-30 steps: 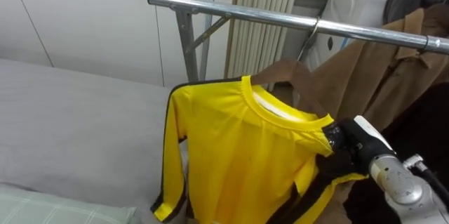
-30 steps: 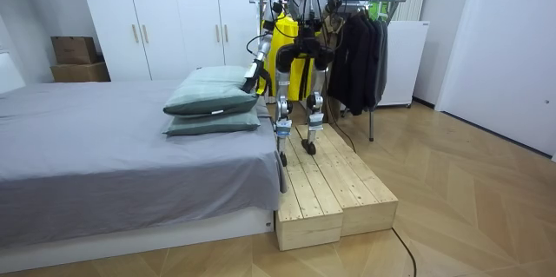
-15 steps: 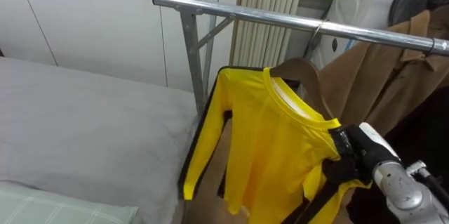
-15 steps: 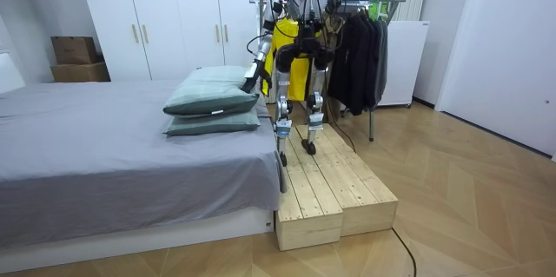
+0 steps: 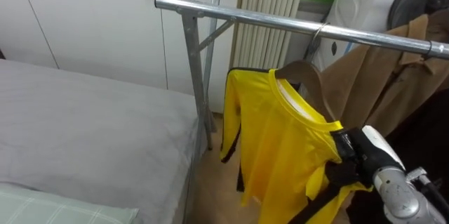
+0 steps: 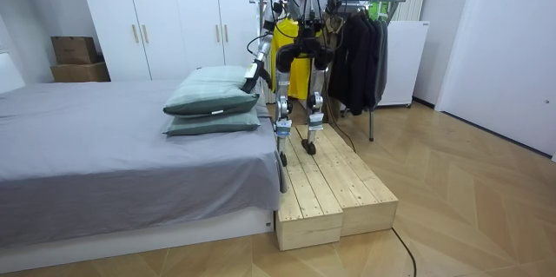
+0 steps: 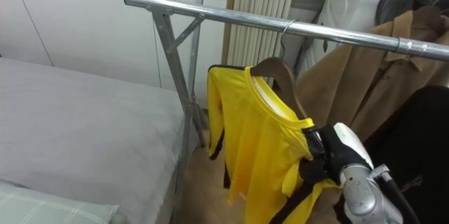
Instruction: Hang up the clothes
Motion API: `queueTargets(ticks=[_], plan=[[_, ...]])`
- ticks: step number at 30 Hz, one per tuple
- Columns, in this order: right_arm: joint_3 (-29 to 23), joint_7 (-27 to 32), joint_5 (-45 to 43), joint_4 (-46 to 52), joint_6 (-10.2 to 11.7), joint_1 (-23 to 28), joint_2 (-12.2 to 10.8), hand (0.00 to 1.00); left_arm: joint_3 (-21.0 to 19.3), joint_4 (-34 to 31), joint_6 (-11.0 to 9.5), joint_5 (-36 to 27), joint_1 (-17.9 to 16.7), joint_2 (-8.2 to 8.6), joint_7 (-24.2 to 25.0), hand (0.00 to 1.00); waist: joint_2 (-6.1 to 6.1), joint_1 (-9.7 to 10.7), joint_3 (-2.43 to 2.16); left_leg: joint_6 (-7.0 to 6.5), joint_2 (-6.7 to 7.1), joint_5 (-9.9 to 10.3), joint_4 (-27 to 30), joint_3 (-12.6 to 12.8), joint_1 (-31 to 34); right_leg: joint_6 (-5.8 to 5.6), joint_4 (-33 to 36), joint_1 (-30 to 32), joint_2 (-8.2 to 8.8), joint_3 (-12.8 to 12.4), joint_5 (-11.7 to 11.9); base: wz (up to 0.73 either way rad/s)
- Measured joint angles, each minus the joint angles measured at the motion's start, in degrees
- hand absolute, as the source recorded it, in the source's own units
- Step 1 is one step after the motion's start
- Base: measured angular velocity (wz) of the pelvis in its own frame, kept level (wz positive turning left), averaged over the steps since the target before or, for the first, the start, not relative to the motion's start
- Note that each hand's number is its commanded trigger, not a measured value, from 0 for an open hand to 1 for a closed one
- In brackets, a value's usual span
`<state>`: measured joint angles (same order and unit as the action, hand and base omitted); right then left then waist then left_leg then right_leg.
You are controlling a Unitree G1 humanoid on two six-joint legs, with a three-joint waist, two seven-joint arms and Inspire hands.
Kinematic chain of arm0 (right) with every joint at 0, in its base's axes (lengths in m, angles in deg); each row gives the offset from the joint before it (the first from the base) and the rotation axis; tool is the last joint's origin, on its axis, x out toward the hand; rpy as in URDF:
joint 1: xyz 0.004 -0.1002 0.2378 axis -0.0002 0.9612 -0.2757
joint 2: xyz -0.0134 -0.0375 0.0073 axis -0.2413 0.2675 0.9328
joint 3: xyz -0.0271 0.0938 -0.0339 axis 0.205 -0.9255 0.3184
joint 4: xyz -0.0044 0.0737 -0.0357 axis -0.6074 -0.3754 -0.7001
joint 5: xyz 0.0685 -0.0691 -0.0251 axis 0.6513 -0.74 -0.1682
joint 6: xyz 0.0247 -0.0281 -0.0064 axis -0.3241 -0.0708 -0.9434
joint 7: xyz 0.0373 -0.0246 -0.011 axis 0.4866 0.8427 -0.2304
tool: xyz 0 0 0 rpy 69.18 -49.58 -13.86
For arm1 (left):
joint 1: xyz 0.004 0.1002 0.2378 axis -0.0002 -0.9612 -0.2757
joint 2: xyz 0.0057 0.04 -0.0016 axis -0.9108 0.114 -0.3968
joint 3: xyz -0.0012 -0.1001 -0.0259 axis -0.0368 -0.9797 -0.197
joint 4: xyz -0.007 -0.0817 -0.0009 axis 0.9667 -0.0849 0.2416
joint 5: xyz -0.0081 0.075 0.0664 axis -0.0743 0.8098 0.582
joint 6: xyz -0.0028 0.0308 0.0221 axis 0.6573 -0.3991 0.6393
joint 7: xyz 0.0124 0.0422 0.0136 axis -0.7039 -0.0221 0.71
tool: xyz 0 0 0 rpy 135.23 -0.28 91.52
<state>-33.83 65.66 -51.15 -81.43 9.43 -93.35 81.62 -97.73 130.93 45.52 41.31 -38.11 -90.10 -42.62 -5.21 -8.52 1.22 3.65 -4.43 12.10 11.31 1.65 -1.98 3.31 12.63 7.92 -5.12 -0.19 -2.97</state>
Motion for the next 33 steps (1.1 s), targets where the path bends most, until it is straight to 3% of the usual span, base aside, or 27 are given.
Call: queueTargets(ticks=[1, 33], plan=[[0.22, 0.23, -0.09, 0.0, 0.01, 0.02, 0.0, 0.0, 0.0, 0.01, 0.0, 0.0, 0.0, 0.0, 0.0, 0.0, 0.07, -0.02, 0.03, 0.0, 0.0, 0.0, 0.0, 0.08, -0.1, 0.0, 0.01, -0.04, -0.02, -0.07, 0.0, 0.0], [0.28, 2.53, -2.4, 1.89, 1.32, 3.39, -0.05, 0.0, 0.14, 0.42, 0.88, -0.48, -0.19, 0.06, 1.04, 0.0, 1.38, -0.15, -0.26, 0.0, 0.02, 0.01, 0.01, 0.68, -1.72, -0.11, 0.07, -1.34, -0.11, -0.65, -0.09, 0.0]])
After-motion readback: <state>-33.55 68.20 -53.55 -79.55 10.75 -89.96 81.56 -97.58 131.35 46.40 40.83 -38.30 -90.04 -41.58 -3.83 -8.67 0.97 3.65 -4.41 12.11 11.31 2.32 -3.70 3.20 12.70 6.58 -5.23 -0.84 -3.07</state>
